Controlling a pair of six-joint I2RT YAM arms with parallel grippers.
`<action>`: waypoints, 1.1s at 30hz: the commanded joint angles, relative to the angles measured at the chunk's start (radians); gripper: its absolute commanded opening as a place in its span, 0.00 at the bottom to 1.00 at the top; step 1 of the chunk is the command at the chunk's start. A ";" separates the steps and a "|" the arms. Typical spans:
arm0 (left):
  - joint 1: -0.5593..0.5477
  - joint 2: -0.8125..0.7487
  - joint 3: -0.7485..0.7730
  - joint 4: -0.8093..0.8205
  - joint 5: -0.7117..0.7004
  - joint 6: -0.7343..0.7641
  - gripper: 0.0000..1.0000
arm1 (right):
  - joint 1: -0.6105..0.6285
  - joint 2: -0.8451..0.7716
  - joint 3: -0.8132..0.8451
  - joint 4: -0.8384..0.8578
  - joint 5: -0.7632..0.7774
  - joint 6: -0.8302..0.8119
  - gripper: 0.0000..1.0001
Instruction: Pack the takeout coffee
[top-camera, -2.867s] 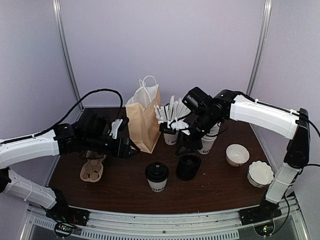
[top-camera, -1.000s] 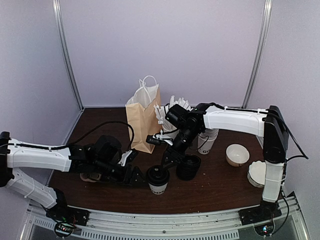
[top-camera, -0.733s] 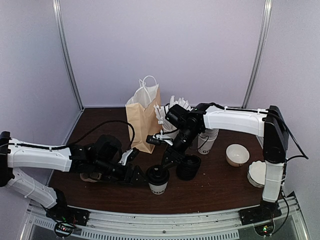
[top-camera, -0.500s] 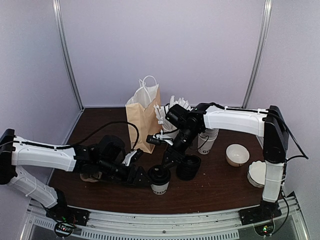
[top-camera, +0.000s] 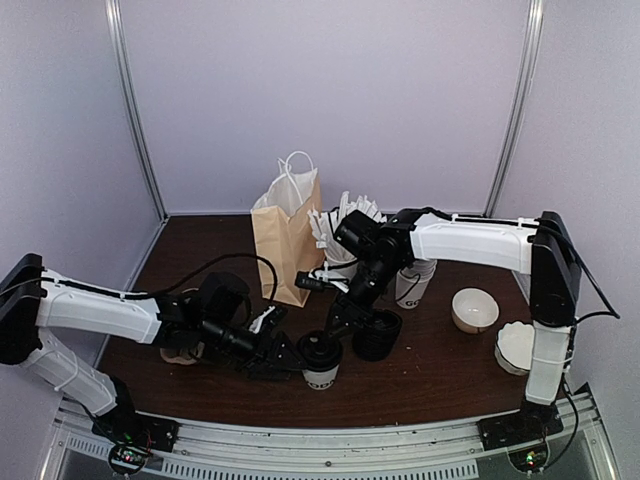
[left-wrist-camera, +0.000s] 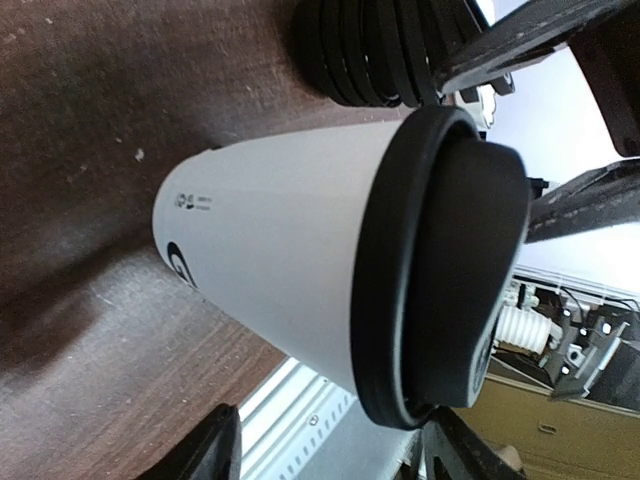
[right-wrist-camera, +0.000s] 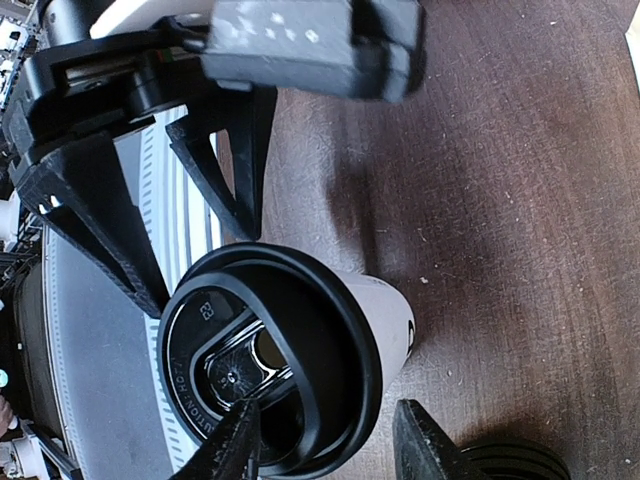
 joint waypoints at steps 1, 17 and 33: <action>0.035 0.174 -0.039 -0.151 -0.105 -0.060 0.64 | 0.016 -0.009 -0.037 -0.024 0.062 -0.021 0.46; 0.043 0.050 0.131 -0.291 -0.245 0.226 0.70 | 0.006 -0.023 0.062 -0.075 0.037 -0.037 0.46; 0.021 -0.039 0.356 -0.518 -0.375 0.494 0.76 | -0.054 -0.078 0.135 -0.118 -0.015 -0.076 0.59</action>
